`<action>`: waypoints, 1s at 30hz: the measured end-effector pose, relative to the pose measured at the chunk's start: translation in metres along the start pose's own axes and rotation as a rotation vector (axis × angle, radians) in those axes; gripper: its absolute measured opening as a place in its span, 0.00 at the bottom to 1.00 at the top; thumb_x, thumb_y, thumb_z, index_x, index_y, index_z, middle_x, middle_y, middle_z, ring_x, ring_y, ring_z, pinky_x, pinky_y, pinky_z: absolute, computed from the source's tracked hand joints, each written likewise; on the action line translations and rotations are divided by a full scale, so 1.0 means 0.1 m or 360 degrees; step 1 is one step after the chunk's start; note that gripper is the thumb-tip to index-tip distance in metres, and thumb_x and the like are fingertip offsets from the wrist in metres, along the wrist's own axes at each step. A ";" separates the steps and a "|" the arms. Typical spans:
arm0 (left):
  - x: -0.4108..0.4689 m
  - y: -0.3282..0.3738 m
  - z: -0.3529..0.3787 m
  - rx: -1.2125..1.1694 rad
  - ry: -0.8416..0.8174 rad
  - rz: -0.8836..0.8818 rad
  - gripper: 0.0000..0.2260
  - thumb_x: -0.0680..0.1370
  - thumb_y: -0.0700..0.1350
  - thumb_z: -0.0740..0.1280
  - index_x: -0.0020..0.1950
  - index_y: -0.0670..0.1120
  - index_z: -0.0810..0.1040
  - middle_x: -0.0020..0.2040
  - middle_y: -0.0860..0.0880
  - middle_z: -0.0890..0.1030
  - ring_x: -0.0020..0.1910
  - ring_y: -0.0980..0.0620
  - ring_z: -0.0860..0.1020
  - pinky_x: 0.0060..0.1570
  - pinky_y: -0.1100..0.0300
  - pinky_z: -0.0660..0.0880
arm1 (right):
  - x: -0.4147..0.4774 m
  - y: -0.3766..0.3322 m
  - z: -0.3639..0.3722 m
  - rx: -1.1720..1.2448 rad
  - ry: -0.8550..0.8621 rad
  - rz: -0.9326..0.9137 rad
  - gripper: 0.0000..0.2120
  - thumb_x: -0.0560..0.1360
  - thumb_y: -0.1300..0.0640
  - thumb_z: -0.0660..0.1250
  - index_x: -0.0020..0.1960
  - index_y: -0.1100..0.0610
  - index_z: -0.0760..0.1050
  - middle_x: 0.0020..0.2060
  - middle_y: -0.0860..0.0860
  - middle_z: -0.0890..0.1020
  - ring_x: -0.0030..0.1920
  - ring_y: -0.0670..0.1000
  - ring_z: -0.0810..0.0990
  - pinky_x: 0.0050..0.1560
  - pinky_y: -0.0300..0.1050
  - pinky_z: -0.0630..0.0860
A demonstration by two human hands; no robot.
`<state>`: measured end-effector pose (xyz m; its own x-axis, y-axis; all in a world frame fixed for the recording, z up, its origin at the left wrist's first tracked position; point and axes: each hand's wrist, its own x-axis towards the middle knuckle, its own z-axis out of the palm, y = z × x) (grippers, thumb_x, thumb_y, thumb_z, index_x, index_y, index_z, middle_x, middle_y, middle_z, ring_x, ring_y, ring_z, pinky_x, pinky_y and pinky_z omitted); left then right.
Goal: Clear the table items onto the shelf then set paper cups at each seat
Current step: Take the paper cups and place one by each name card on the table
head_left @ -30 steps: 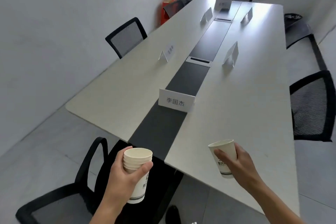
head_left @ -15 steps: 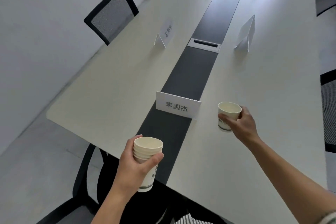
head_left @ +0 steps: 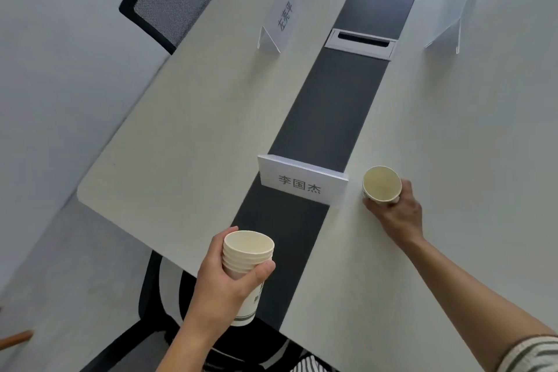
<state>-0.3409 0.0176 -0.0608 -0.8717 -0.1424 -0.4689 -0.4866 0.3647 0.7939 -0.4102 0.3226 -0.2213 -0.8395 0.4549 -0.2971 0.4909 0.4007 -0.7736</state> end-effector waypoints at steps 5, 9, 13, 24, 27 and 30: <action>0.00 0.05 -0.02 0.0005 -0.0037 0.0078 0.34 0.59 0.55 0.82 0.62 0.60 0.71 0.53 0.55 0.80 0.51 0.56 0.80 0.47 0.62 0.77 | 0.02 0.02 -0.06 -0.0158 -0.0088 -0.0014 0.27 0.65 0.54 0.78 0.59 0.57 0.70 0.51 0.55 0.79 0.51 0.59 0.77 0.47 0.47 0.71; -0.05 0.09 -0.08 0.0027 -0.0141 0.0180 0.35 0.56 0.59 0.80 0.61 0.59 0.72 0.52 0.55 0.81 0.51 0.56 0.80 0.47 0.61 0.78 | -0.18 0.00 -0.23 -0.0277 -0.0079 -0.0009 0.30 0.67 0.57 0.76 0.66 0.58 0.70 0.59 0.56 0.79 0.59 0.56 0.77 0.58 0.49 0.74; -0.15 0.13 -0.12 0.0080 -0.0298 0.0396 0.33 0.56 0.60 0.78 0.59 0.57 0.73 0.51 0.56 0.81 0.50 0.55 0.80 0.46 0.61 0.79 | -0.65 -0.16 -0.50 -0.0216 -0.0028 0.0010 0.18 0.71 0.55 0.72 0.59 0.57 0.78 0.51 0.54 0.84 0.50 0.52 0.82 0.55 0.49 0.77; -0.71 0.10 0.20 0.0429 -0.0733 0.1046 0.37 0.59 0.57 0.79 0.64 0.65 0.66 0.57 0.62 0.75 0.58 0.56 0.75 0.58 0.56 0.76 | -2.52 -0.95 -1.23 0.0333 -0.0081 -0.0255 0.02 0.71 0.59 0.74 0.40 0.55 0.83 0.34 0.53 0.85 0.37 0.52 0.83 0.36 0.37 0.76; -0.88 0.08 0.33 0.0582 -0.0780 0.1232 0.39 0.58 0.61 0.78 0.65 0.68 0.63 0.58 0.65 0.74 0.59 0.56 0.73 0.60 0.53 0.74 | -2.81 -0.97 -1.35 0.0388 -0.0127 -0.0257 0.03 0.70 0.58 0.75 0.39 0.56 0.83 0.32 0.53 0.84 0.34 0.49 0.81 0.34 0.35 0.75; -1.09 0.10 0.47 0.0681 -0.0898 0.1392 0.38 0.60 0.62 0.76 0.64 0.72 0.60 0.58 0.69 0.71 0.59 0.62 0.70 0.60 0.60 0.71 | -2.98 -0.87 -1.44 0.0461 -0.0173 -0.0186 0.04 0.69 0.60 0.76 0.39 0.60 0.83 0.30 0.52 0.82 0.31 0.46 0.78 0.29 0.35 0.72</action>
<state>-0.2479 0.0794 -0.0200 -0.6999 0.7141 -0.0100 0.4339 0.4363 0.7883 -0.1689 0.2671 0.0151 -0.9138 0.3256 -0.2428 0.3162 0.1951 -0.9284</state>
